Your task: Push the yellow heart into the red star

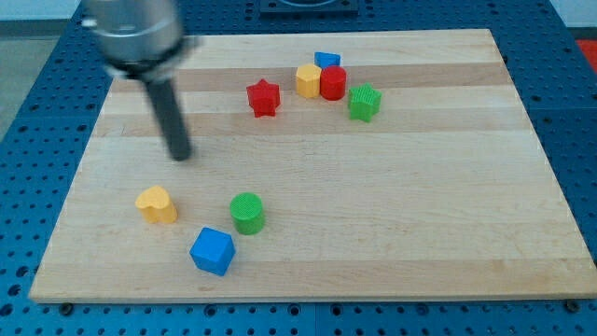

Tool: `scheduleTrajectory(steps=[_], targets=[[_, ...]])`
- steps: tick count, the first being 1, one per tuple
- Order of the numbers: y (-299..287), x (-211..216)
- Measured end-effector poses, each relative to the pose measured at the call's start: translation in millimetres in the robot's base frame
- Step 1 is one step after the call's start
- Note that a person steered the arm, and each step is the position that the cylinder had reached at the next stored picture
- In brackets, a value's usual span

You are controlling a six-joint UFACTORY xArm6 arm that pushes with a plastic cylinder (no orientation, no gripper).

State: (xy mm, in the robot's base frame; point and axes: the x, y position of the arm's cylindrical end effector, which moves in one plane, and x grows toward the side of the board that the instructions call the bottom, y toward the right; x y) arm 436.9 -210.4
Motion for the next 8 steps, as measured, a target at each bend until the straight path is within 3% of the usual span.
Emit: scheduleTrajectory(steps=[1,2,3,4,6,8], targets=[[-78.0,27.2],[-93.6,78.9],[-72.7,114.0],[-12.9,109.5],[75.1,39.0],[65.9,108.0]])
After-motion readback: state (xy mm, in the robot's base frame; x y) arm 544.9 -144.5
